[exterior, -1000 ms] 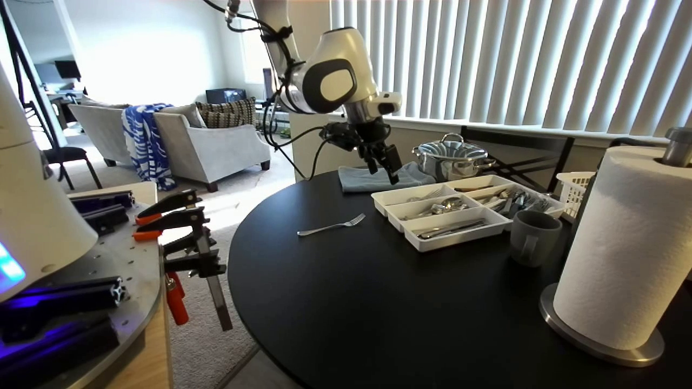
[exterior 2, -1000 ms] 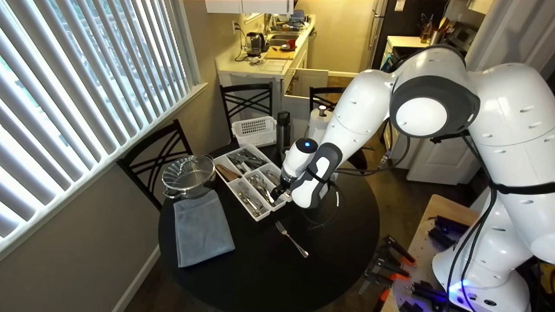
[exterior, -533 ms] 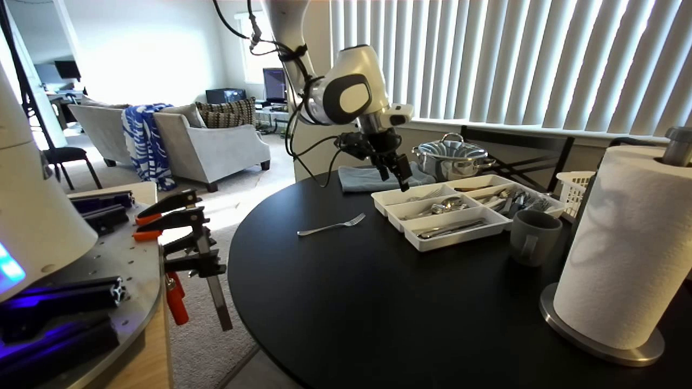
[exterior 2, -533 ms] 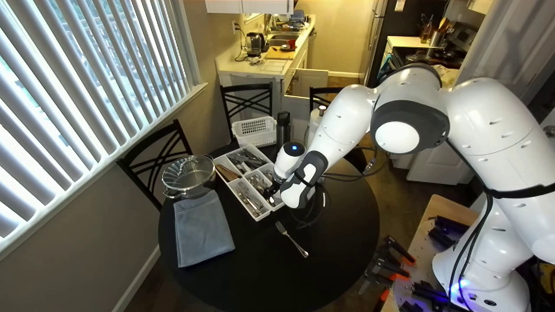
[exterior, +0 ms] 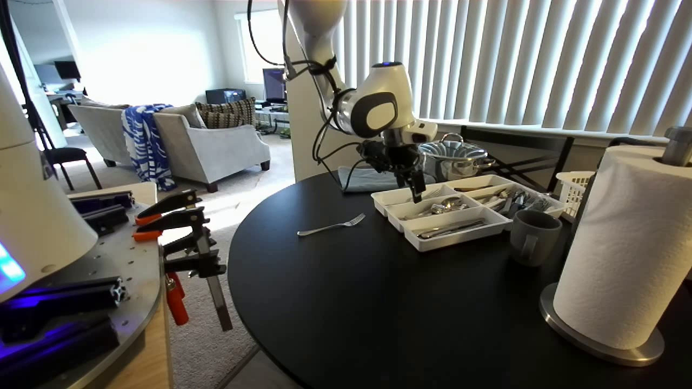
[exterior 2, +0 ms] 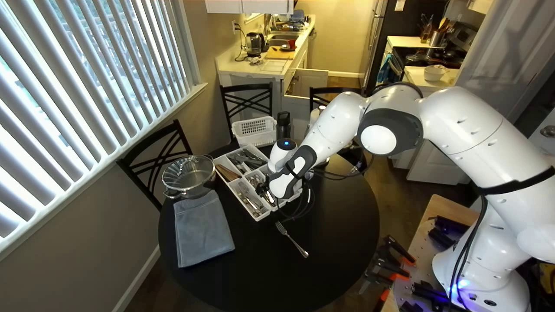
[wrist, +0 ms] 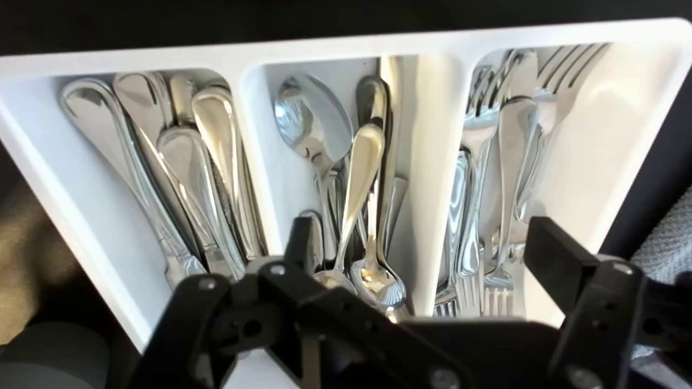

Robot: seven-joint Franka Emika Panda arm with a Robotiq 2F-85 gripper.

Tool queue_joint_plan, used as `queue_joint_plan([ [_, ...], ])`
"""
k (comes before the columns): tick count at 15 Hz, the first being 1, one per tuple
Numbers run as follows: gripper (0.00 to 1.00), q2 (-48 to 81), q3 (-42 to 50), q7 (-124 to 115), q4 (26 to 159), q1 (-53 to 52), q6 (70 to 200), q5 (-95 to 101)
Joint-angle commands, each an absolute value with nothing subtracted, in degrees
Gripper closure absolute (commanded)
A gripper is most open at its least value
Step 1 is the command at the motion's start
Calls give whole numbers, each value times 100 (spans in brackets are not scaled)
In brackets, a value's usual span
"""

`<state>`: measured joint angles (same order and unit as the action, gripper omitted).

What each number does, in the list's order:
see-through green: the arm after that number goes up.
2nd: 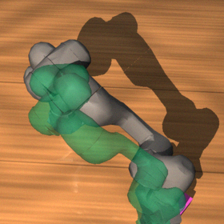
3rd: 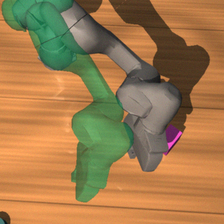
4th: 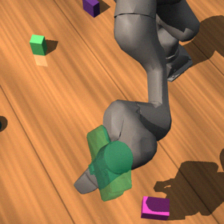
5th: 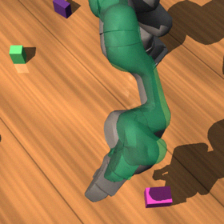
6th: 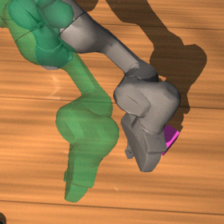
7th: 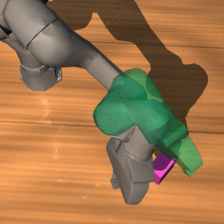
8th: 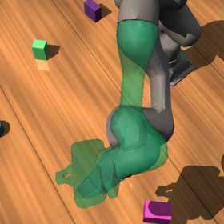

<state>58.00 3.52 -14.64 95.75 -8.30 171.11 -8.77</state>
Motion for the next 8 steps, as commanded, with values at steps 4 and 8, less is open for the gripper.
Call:
queue_joint_plan([
  [4,10,6417,-28,-1545,8449,-329,16565,-1082],
  [8,47,6704,62,-1697,7964,-365,16280,-1071],
])
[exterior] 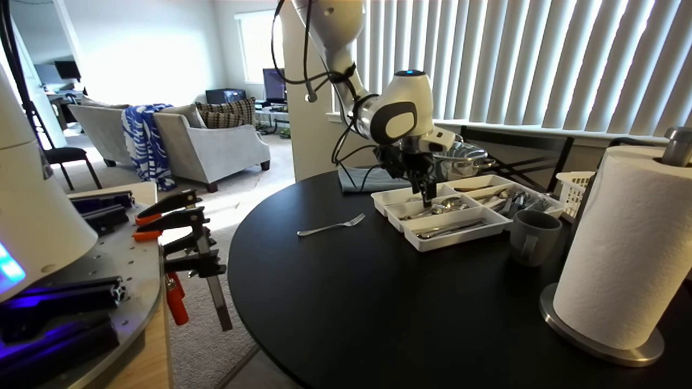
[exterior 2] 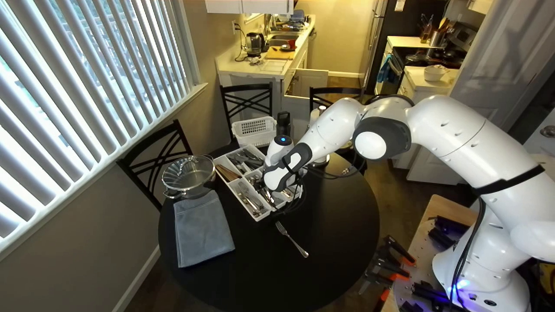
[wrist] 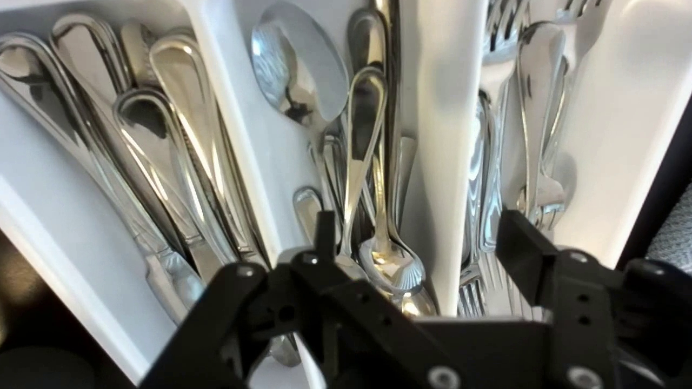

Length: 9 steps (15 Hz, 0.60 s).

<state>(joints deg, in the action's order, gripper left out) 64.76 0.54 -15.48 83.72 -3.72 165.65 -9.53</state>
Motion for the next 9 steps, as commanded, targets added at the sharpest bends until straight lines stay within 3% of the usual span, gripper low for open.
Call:
queue_joint_plan([
  [1,55,6755,116,-1774,7887,-389,16228,-1068],
  [2,60,6802,184,-1864,7815,-421,16168,-1060],
  [4,57,6858,325,-2010,7741,-474,16074,-1033],
  [5,48,6892,379,-2068,7696,-492,16013,-1019],
  [6,31,6948,411,-2094,7603,-506,15905,-995],
  [9,18,7204,423,-2113,7172,-530,15487,-934],
])
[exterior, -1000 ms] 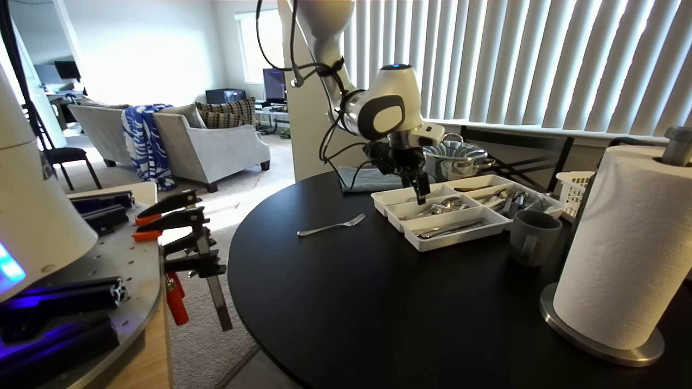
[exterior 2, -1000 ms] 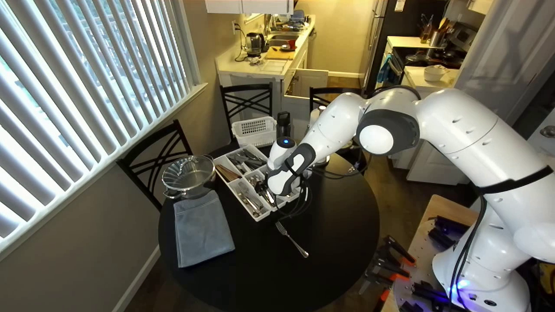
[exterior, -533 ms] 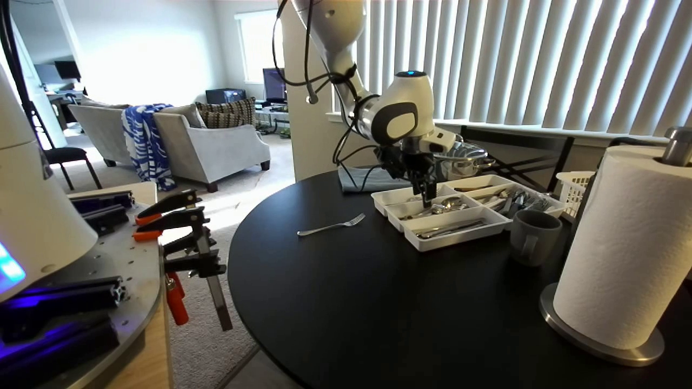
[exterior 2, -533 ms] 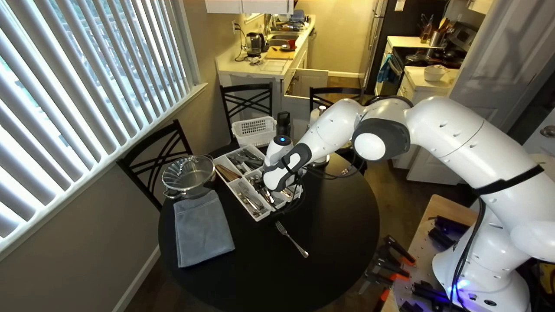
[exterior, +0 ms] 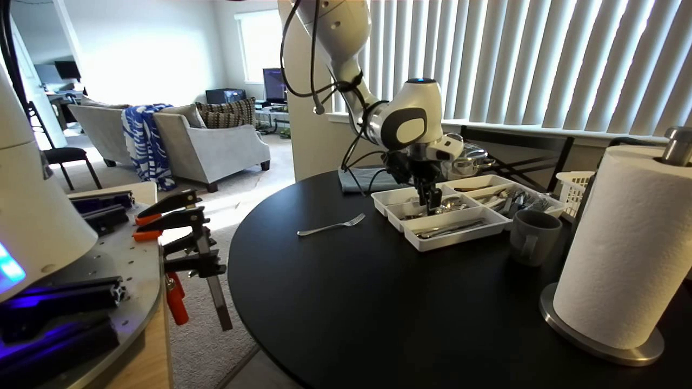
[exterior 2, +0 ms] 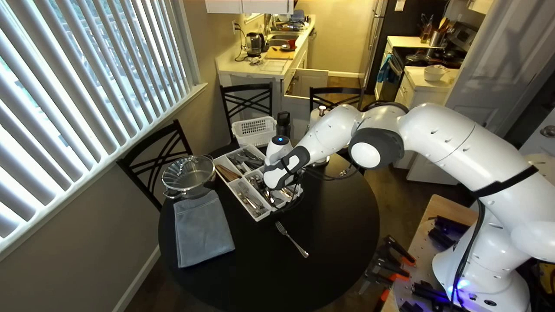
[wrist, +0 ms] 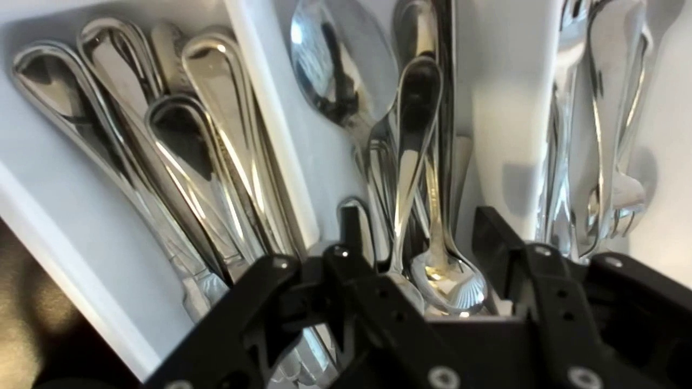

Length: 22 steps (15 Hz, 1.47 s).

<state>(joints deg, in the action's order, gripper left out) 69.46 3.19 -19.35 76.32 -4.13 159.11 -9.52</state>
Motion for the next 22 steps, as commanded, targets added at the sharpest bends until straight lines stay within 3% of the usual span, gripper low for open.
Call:
queue_joint_plan([
  [1,13,7316,392,-2097,6981,-530,15325,-919],
  [2,15,7403,376,-2087,6829,-536,15181,-903],
  [3,50,7495,381,-2085,6671,-547,15064,-886],
  [5,48,7643,375,-2080,6393,-559,14836,-859],
  [13,97,7678,478,-2121,6266,-641,14765,-902],
  [22,97,6228,1378,-2717,8477,-1278,16245,-943],
])
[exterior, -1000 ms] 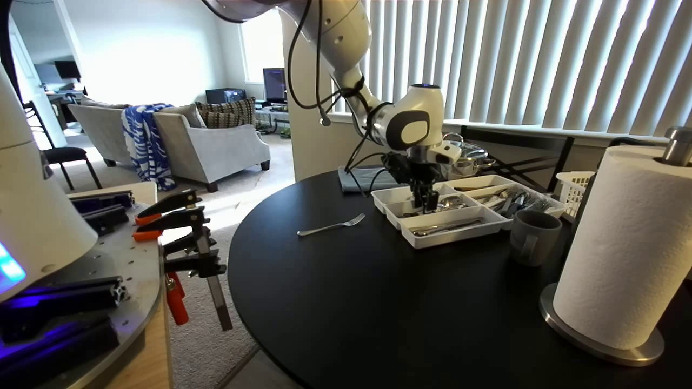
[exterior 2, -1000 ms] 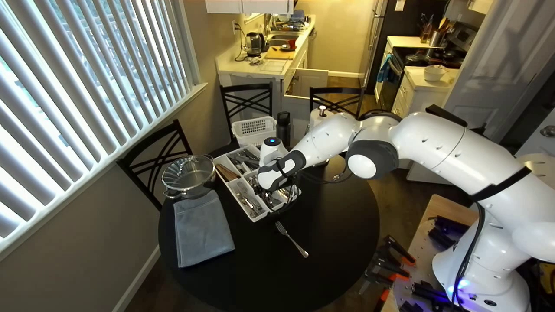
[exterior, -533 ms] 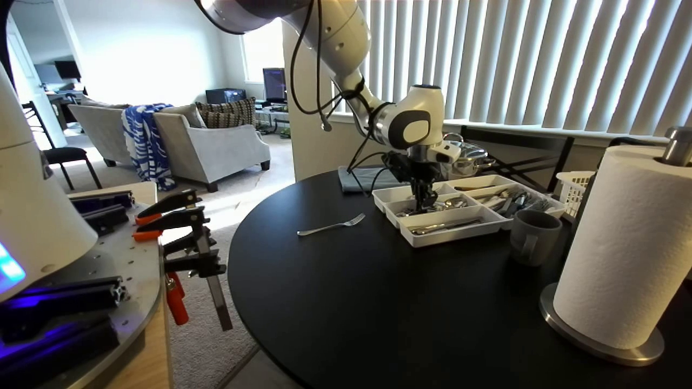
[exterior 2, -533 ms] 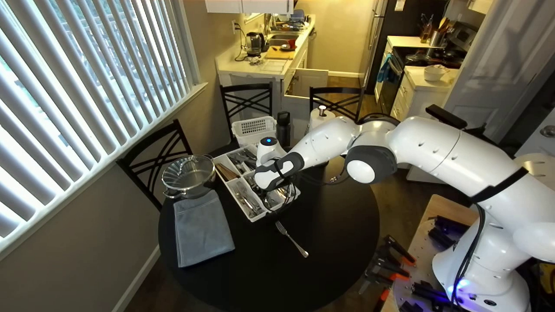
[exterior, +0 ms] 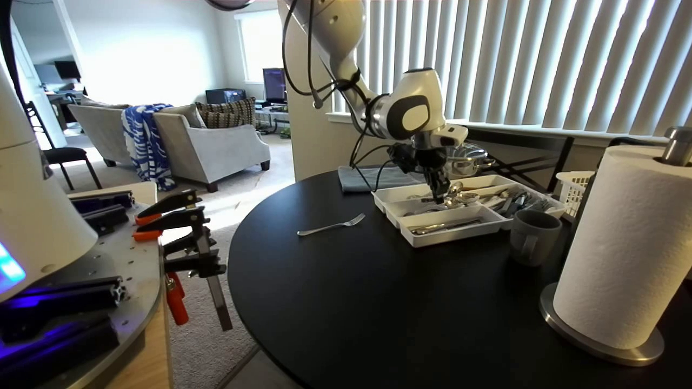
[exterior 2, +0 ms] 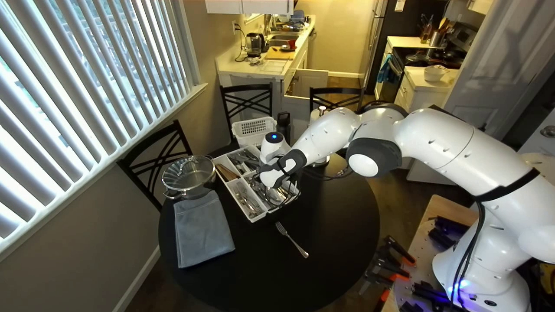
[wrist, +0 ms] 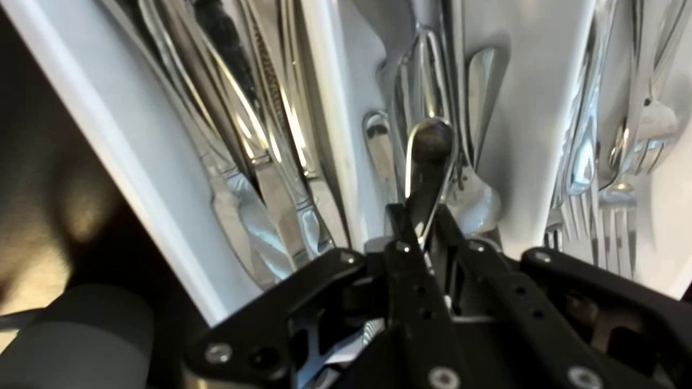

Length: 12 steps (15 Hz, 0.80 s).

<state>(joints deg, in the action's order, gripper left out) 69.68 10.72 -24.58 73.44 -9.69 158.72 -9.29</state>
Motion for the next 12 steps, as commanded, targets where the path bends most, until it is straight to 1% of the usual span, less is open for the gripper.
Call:
queue_joint_plan([
  [1,97,6085,1363,-2759,8685,-1292,16362,-853],
  [5,97,5411,1275,-2464,9601,-1452,16832,-820],
  [12,97,4619,1326,-2408,10428,-1719,16788,-663],
])
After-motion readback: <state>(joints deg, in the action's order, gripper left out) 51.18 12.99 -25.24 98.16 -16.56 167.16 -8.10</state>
